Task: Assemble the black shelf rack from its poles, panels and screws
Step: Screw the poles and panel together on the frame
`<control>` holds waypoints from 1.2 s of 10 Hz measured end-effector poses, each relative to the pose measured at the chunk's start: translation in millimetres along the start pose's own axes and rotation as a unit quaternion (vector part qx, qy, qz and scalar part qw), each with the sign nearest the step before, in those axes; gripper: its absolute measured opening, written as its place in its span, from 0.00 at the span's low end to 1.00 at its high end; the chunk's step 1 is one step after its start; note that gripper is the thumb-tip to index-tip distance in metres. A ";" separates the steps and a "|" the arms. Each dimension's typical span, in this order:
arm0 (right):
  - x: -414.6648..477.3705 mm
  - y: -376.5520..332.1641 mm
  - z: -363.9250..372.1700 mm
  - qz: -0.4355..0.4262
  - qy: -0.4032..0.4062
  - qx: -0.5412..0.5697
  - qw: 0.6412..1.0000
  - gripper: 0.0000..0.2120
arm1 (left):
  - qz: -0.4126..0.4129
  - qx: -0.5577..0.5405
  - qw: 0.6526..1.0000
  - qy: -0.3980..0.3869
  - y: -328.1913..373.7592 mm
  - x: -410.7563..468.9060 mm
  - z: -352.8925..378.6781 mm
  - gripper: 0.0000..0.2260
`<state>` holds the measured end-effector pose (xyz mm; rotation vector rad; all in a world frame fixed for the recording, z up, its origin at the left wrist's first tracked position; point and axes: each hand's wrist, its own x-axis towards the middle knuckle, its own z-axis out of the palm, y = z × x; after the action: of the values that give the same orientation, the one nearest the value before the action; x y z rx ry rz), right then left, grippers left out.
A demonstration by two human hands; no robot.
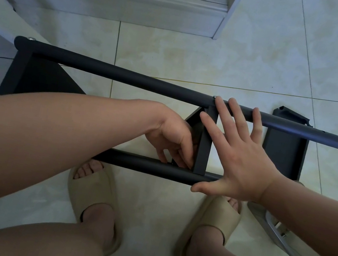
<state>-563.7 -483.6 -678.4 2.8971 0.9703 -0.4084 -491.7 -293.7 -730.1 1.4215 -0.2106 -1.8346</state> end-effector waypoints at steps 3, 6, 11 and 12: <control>0.1 0.3 -0.3 0.001 -0.001 -0.002 1.000 0.62 | -0.002 0.007 1.000 0.004 0.0 2.4 0.0 0.18; 0.1 -0.2 0.4 -0.001 0.001 0.001 1.000 0.62 | 0.013 0.009 1.000 0.016 -2.1 0.7 1.8 0.18; 0.0 -0.7 -0.3 0.000 0.002 0.000 1.000 0.62 | -0.068 0.038 0.997 0.021 9.7 1.3 3.1 0.05; 0.1 -0.8 -0.1 0.001 0.001 -0.002 1.000 0.62 | -0.065 0.041 0.997 0.022 10.4 0.8 4.2 0.05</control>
<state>-564.1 -482.9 -678.3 2.8955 0.9683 -0.4042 -490.4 -302.6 -723.3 1.5627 -0.1756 -1.9175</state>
